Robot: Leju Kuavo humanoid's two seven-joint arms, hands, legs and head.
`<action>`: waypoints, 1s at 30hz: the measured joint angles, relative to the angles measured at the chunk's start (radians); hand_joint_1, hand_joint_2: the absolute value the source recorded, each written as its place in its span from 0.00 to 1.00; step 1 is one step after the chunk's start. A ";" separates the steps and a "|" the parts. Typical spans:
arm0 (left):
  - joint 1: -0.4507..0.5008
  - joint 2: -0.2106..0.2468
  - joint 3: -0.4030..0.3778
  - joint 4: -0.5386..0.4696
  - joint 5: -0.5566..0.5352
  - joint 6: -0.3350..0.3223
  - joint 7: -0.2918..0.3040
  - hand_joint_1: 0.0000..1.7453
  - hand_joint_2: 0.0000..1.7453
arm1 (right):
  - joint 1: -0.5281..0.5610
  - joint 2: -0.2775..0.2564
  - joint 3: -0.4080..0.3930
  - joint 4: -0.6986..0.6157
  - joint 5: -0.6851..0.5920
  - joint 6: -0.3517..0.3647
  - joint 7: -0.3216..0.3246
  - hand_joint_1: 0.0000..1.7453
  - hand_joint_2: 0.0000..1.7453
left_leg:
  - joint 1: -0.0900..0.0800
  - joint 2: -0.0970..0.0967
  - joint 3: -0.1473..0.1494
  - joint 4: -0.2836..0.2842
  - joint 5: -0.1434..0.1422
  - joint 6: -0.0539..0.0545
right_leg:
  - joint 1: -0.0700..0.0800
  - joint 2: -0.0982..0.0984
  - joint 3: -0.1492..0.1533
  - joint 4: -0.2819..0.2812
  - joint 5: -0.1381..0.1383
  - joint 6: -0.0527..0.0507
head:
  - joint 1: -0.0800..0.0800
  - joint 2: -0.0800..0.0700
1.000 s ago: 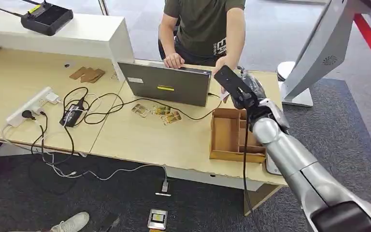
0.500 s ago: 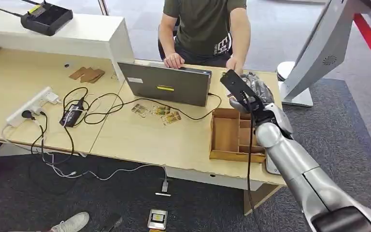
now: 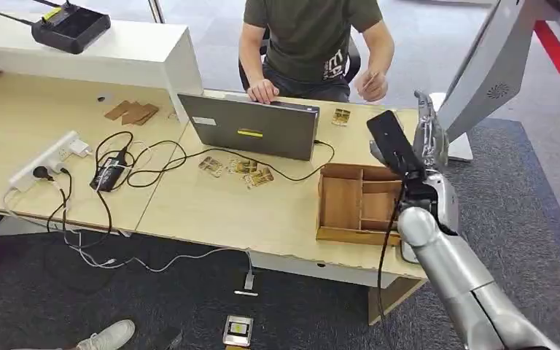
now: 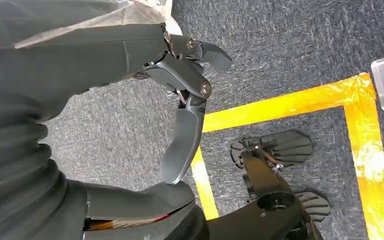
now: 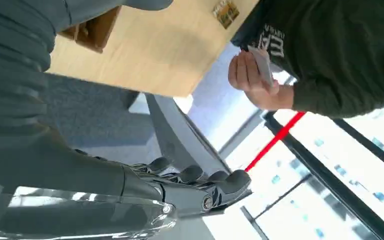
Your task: Pass the card to the sensor for recognition and then transmit it.
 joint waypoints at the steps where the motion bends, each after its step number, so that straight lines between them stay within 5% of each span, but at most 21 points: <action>1: 0.004 0.000 0.000 0.000 0.002 0.002 -0.006 0.00 1.00 | 0.028 -0.011 -0.006 -0.031 0.058 0.001 0.003 0.00 1.00 | 0.000 0.000 0.000 0.000 0.000 0.000 | 0.000 0.000 0.000 0.000 0.000 0.000 | 0.000 0.000; 16: 0.068 0.018 0.039 0.000 0.077 0.040 -0.087 0.00 1.00 | 0.438 -0.162 -0.083 -0.397 0.622 -0.008 -0.059 0.00 1.00 | 0.000 0.001 0.000 0.000 -0.002 0.001 | 0.000 0.000 0.000 -0.001 -0.001 0.000 | 0.000 0.000; 30: 0.091 0.029 0.077 0.000 0.102 0.041 -0.114 0.00 1.00 | 0.480 -0.212 -0.050 -0.411 0.586 0.096 -0.063 0.00 1.00 | 0.000 0.001 -0.001 0.000 -0.002 0.001 | 0.000 0.000 0.001 -0.001 -0.001 0.000 | 0.000 0.000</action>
